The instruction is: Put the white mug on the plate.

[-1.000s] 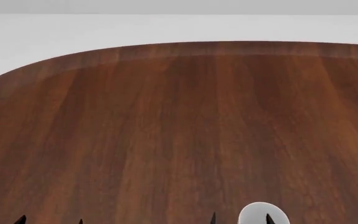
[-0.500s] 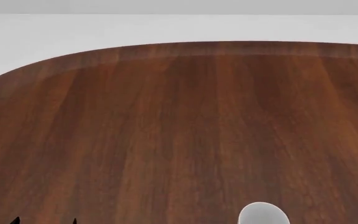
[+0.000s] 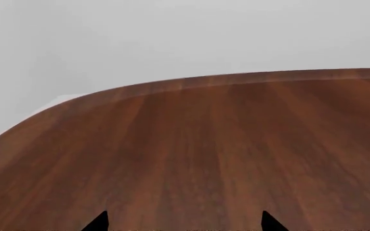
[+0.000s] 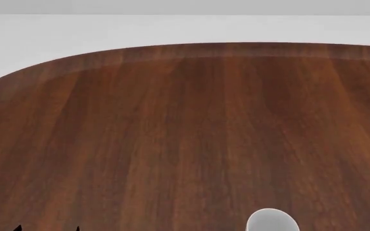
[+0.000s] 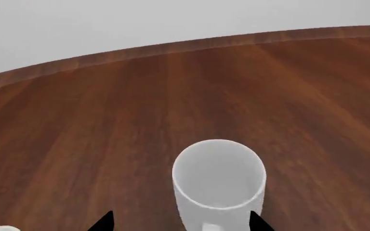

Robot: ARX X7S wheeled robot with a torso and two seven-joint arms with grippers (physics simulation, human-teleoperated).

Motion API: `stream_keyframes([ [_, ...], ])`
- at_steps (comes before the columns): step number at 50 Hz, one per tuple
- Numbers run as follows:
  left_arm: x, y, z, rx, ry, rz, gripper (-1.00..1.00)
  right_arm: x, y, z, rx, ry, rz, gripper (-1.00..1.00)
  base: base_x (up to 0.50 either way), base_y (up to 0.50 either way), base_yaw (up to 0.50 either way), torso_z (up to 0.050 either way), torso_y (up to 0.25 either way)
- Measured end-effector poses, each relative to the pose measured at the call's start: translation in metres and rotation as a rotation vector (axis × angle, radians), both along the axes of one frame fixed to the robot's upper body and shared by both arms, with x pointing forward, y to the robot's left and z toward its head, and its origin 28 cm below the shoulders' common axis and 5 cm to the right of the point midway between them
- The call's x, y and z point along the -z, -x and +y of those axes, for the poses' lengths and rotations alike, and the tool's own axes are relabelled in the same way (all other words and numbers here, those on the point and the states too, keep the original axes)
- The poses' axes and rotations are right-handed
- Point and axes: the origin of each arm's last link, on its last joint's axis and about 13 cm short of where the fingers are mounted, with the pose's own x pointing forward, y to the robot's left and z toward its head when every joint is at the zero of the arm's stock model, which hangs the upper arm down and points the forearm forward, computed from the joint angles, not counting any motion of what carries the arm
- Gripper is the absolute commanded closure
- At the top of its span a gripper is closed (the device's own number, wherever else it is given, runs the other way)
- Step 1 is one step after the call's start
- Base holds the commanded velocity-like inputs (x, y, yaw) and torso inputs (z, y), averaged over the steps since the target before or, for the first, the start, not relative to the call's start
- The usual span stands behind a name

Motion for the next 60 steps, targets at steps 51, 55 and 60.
stream_keyframes([
  [51,-0.004,-0.001,-0.004,-0.003,0.0,0.009,-1.0,0.034,-0.012,-0.007,-0.006,-0.024,0.158,-1.0,0.0,0.0,0.0,0.0,0.0],
  [55,-0.004,-0.002,-0.004,-0.003,0.0,0.009,-1.0,0.036,-0.015,-0.007,-0.005,-0.021,0.162,-1.0,0.0,0.0,0.0,0.0,0.0],
  [60,-0.005,-0.002,-0.004,-0.003,0.001,0.007,-1.0,0.039,-0.017,-0.008,-0.006,-0.019,0.166,-1.0,0.0,0.0,0.0,0.0,0.0],
])
